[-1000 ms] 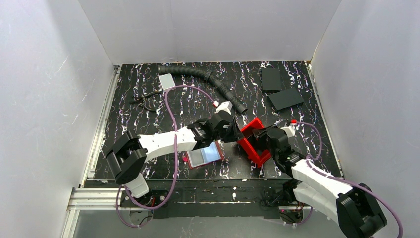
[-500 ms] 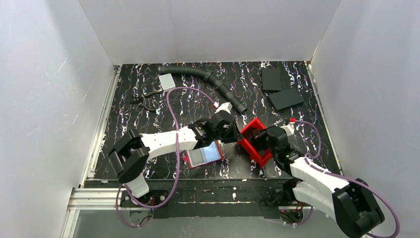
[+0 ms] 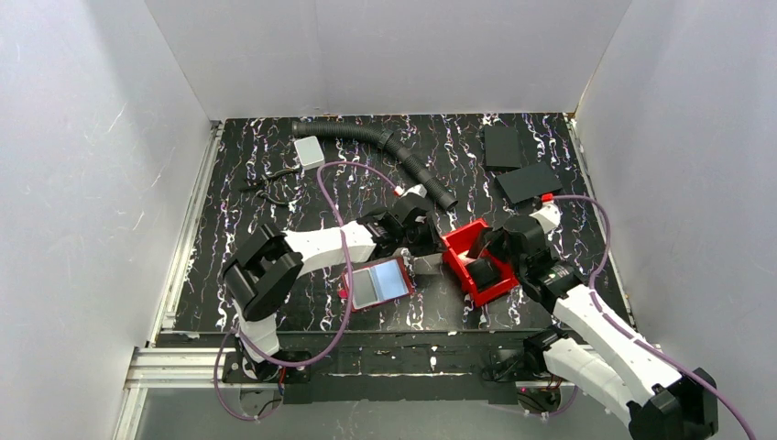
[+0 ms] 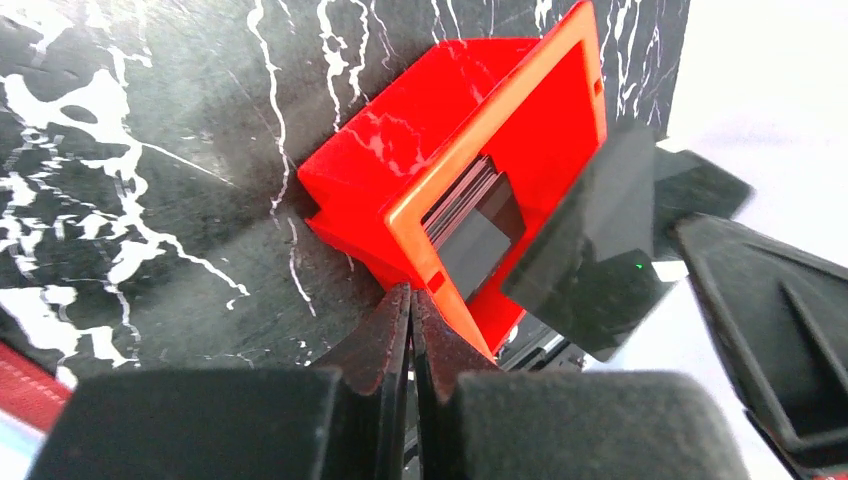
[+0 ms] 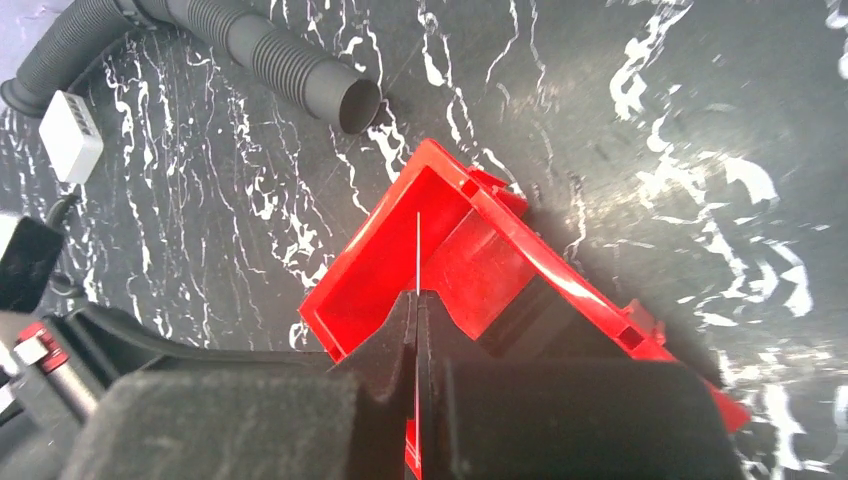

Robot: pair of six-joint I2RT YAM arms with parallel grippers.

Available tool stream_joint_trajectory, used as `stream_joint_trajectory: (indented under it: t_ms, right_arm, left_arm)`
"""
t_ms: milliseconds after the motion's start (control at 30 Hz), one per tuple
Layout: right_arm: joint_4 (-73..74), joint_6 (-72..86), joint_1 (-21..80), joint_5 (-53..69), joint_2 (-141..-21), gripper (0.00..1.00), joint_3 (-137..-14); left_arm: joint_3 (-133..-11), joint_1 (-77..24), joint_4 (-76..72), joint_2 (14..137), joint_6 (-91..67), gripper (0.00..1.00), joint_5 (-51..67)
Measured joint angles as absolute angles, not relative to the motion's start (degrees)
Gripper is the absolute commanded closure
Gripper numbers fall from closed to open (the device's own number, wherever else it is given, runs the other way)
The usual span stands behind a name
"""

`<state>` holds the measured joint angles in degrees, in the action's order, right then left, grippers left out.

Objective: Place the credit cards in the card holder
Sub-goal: Pick up the credit card from the storage box, then insert the credit card into the card holder.

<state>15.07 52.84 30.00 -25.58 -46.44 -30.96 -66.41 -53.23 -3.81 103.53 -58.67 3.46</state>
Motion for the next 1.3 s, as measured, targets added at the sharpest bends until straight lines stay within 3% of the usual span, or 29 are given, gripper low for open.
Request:
stream_joint_trajectory:
  t_ms: [100, 267, 400, 467, 500, 600, 733, 867, 933, 1100, 1300]
  right_arm:
    - [20.4, 48.7, 30.0, -27.0, -43.7, 0.99, -34.0]
    - [25.2, 40.4, 30.0, -27.3, -40.5, 0.99, -39.9]
    - [26.7, 33.7, 29.9, -24.1, -41.6, 0.99, -46.0]
    - [27.1, 30.8, 29.9, -21.1, -43.4, 0.99, -49.6]
    - [27.2, 29.3, 29.9, -19.4, -44.6, 0.99, -51.5]
    - [27.6, 25.5, 29.9, -14.7, -48.1, 0.99, -55.2]
    - [29.5, 21.0, 29.8, -5.7, -54.1, 0.99, -59.9]
    - [28.6, 19.2, 30.1, 7.4, -62.6, 0.99, -62.5]
    - [27.7, 19.6, 31.9, 12.6, -67.6, 0.99, -62.4]
    - [20.3, 23.9, 41.1, 21.4, -76.1, 0.99, -58.9]
    - [5.7, 35.2, 42.1, 29.4, -75.8, 0.99, -49.7]
  left_arm:
    - [-68.7, -53.3, -2.9, 105.6, -58.8, 0.93, 4.6]
    - [-72.6, -53.2, -1.8, 107.6, -58.8, 0.52, 6.3]
    - [-72.4, -52.2, 0.4, 106.5, -58.8, 0.39, 7.8]
    - [-70.6, -50.9, 2.2, 103.8, -58.5, 0.15, 8.4]
    - [-69.4, -50.0, 3.5, 101.7, -58.1, 0.08, 8.8]
    - [-65.8, -46.4, 9.1, 92.4, -56.9, 0.07, 10.0]
    - [-61.8, -41.2, 17.9, 77.0, -54.1, 0.14, 10.5]
    - [-56.7, -36.8, 26.1, 65.1, -51.1, 0.33, 13.1]
    - [-54.0, -36.1, 29.0, 63.2, -49.8, 0.37, 14.8]
    - [-45.4, -36.0, 28.8, 62.9, -49.7, 0.17, 19.6]
    - [-33.4, -31.3, 16.4, 47.7, -55.1, 0.14, 28.5]
